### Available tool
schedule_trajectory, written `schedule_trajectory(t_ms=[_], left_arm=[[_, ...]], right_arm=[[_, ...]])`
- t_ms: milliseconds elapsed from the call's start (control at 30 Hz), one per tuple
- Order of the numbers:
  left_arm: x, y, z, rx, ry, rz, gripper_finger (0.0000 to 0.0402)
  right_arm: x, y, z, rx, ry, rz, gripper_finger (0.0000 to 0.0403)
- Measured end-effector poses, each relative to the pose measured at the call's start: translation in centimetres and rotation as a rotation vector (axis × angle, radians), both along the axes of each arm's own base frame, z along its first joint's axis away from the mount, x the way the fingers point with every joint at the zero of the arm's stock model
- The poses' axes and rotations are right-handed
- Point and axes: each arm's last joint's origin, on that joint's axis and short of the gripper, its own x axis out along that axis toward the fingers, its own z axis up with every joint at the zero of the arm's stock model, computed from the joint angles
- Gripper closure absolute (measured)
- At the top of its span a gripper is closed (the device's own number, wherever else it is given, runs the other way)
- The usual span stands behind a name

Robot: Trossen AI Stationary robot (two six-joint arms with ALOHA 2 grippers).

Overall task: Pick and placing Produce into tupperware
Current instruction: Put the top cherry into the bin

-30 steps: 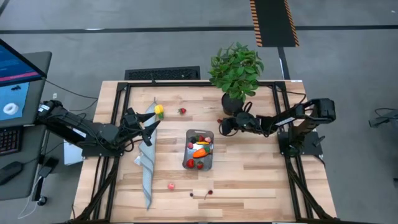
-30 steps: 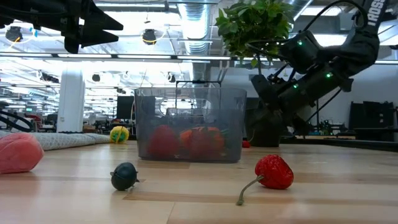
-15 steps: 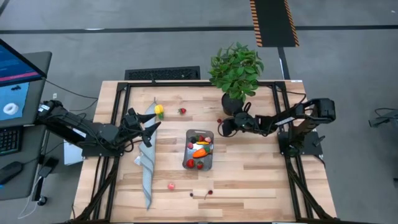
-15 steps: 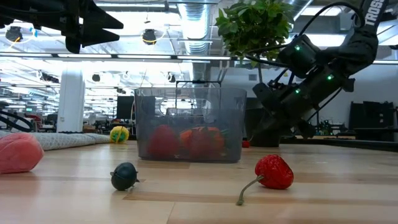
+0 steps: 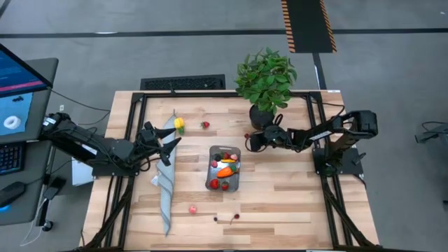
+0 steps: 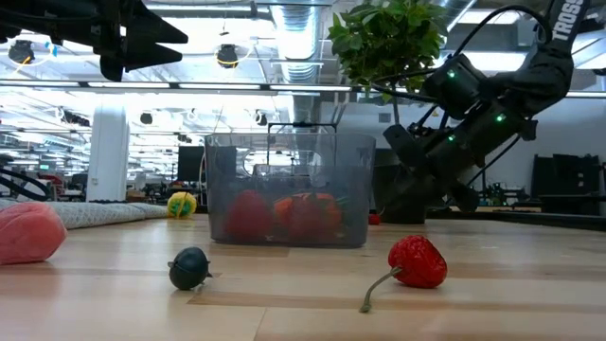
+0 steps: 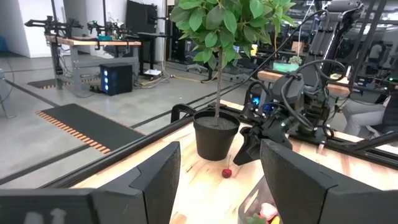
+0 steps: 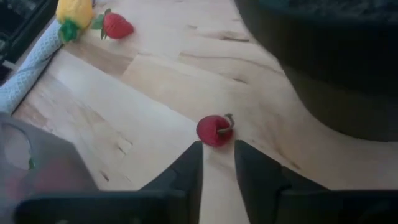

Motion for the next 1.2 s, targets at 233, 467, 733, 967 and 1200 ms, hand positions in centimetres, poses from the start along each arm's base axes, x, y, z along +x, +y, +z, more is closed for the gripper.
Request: schedule_trajectory(t_ms=[233,467,733,967,1200], left_arm=[[0.0,0.0,0.0,0.0,-0.001,-0.001,0.019],[0.0,0.0,0.0,0.0,0.0,-0.001,0.019],[0.0,0.0,0.0,0.0,0.0,-0.001,0.019],[0.0,0.0,0.0,0.0,0.0,-0.001,0.019],[0.0,0.0,0.0,0.0,0.0,-0.001,0.019]], right_arm=[[-0.1,-0.7,0.0,0.015,-0.014,-0.042,0.0237],[0.6,-0.9,0.7,0.006,-0.042,-0.04,0.0241],[0.8,-1.4,0.8,0.017,0.013,-0.058,0.0275],[0.7,-1.5,0.8,0.028,0.014,-0.048,0.0286],[0.8,-1.5,0.8,0.022,0.02,-0.029,0.0352]])
